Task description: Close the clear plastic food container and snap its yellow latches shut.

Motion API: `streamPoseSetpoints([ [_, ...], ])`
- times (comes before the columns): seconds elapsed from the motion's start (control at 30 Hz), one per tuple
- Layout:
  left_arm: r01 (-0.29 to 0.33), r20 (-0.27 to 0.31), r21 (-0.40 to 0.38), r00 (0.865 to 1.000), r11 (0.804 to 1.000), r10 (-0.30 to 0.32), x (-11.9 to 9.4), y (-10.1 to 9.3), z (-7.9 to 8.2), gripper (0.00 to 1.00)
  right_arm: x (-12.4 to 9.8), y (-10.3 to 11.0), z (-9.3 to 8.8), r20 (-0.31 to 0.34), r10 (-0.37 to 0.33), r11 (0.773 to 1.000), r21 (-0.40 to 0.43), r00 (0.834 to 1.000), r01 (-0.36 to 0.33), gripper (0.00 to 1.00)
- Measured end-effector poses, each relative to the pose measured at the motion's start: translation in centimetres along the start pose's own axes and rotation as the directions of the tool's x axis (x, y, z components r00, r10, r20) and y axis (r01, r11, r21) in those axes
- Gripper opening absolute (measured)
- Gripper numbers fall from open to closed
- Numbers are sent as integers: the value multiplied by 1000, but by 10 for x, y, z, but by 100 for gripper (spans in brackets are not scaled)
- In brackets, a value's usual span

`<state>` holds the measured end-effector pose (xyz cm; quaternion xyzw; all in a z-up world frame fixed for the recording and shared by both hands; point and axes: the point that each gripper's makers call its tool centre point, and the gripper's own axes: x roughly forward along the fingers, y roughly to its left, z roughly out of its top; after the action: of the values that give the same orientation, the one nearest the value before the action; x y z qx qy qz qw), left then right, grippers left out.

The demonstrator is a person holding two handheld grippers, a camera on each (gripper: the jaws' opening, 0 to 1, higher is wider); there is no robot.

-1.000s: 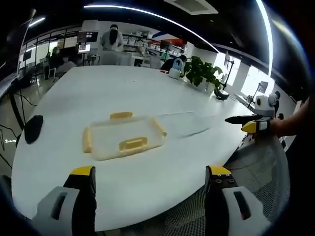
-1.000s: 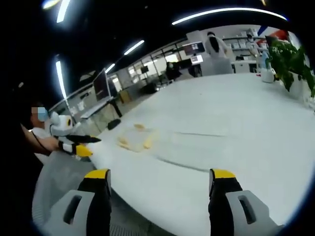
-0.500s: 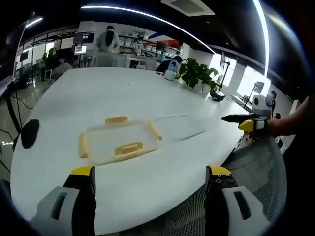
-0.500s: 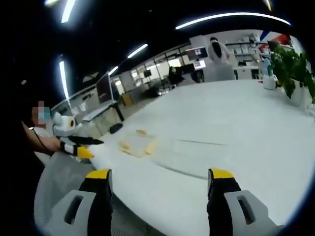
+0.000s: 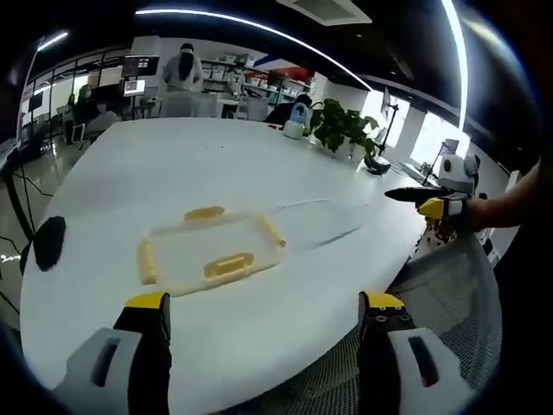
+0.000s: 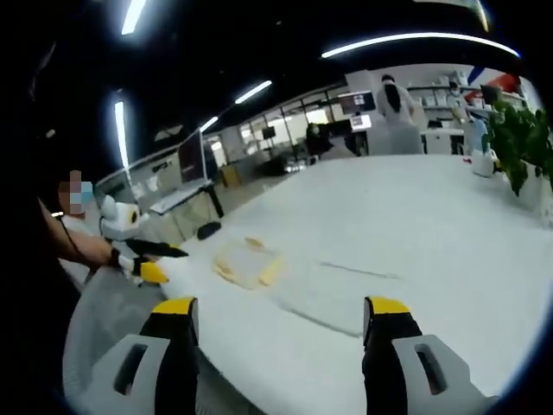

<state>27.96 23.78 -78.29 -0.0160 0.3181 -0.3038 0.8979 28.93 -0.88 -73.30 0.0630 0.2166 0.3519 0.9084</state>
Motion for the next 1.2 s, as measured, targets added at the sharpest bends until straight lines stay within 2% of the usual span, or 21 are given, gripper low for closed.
streamPoseSetpoints([
  [0.23, 7, -16, 27, 1000, 1000, -7, 1, 13, 2, 90, 15, 7, 6, -2, 24, 999, -22, 1000, -25, 78],
  [0.53, 33, -23, 46, 999, 998, -32, 1, 20, 8, 90, 29, 16, 7, -4, 37, 999, -27, 999, -37, 77],
  [1.2, 83, -60, 105, 995, 991, -77, 3, 45, 16, 88, 56, 27, 21, 10, 33, 998, -48, 999, -33, 75],
])
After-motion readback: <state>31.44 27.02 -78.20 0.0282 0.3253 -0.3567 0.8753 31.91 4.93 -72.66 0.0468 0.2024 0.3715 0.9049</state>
